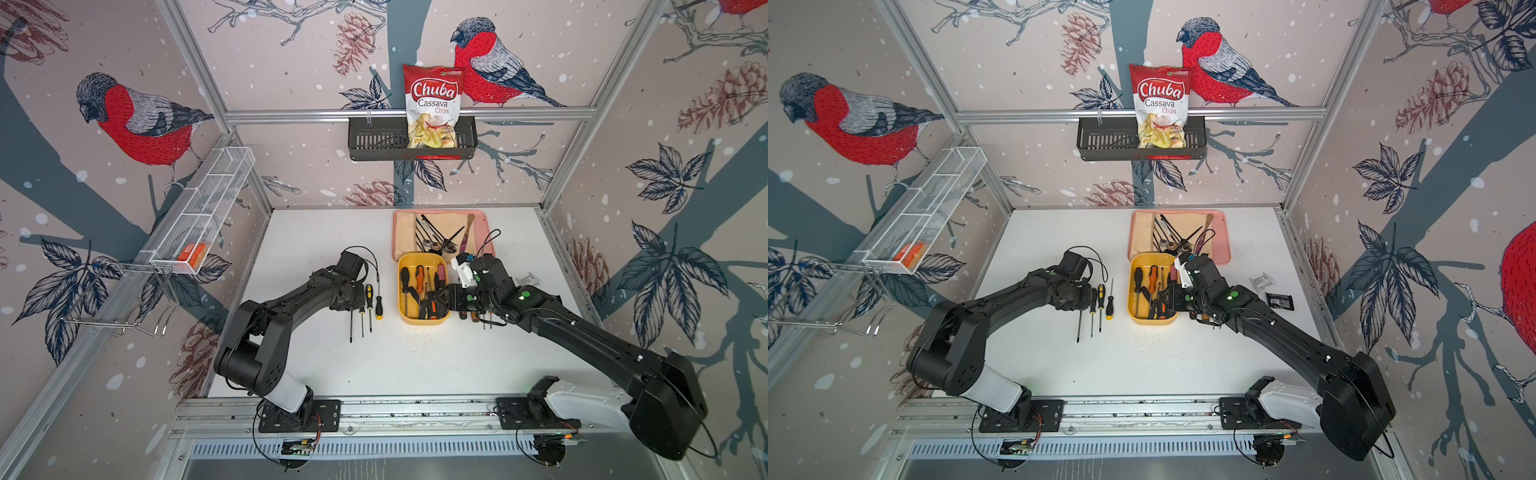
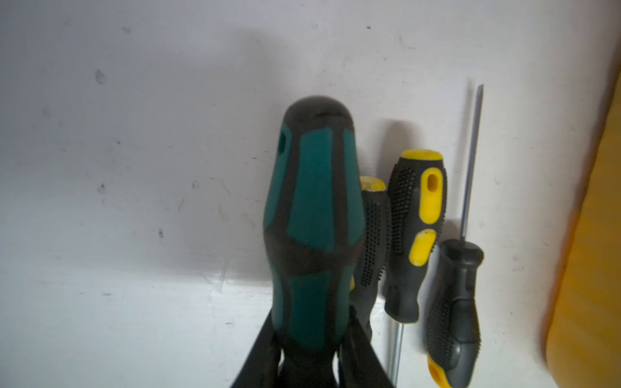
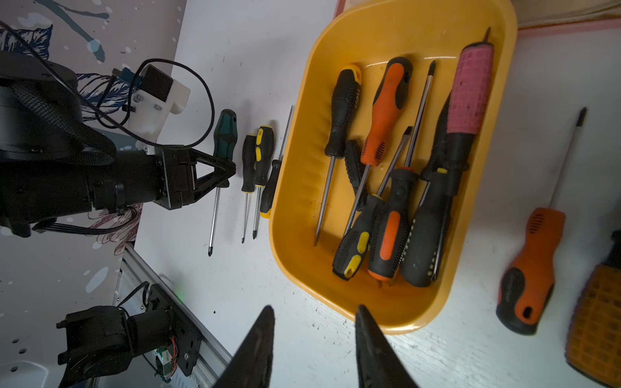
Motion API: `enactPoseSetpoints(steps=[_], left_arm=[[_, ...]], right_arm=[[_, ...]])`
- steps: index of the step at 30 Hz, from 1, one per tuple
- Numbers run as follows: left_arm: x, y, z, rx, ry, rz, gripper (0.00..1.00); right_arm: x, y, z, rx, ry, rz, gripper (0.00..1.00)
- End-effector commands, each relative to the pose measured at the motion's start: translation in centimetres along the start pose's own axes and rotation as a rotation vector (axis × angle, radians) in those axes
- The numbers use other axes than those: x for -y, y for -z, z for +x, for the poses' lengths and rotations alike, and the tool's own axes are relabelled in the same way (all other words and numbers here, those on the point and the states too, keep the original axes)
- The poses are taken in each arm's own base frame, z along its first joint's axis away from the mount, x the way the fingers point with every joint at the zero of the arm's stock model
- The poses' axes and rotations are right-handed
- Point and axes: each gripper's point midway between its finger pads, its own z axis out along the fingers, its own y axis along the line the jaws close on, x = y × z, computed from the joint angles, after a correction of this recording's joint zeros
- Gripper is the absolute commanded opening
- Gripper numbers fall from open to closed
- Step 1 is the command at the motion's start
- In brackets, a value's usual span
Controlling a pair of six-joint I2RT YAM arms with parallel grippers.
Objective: Take out the screwdriver from the storage box
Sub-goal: Place the screwdriver at the center of the board.
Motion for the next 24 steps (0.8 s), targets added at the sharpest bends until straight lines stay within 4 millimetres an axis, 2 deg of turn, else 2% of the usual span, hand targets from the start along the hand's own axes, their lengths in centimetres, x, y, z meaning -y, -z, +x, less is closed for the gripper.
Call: enactPoseSetpoints(steps=[1, 15, 24], left_arm=[[-0.1, -0.4, -0.7, 0.034, 0.013, 0.001, 0.22], [-0.4, -2.0, 0.3, 0.008, 0.017, -0.004, 0.33], [-0.1, -0.8, 0.1, 0.020, 0.031, 0.019, 0.36]], right_arm=[[-0.2, 0.0, -0.5, 0.024, -0.009, 0.000, 0.41], [-0.1, -0.2, -0.6, 0.018, -0.001, 0.009, 0.40], [-0.1, -0.2, -1.1, 0.016, 0.003, 0.025, 0.41]])
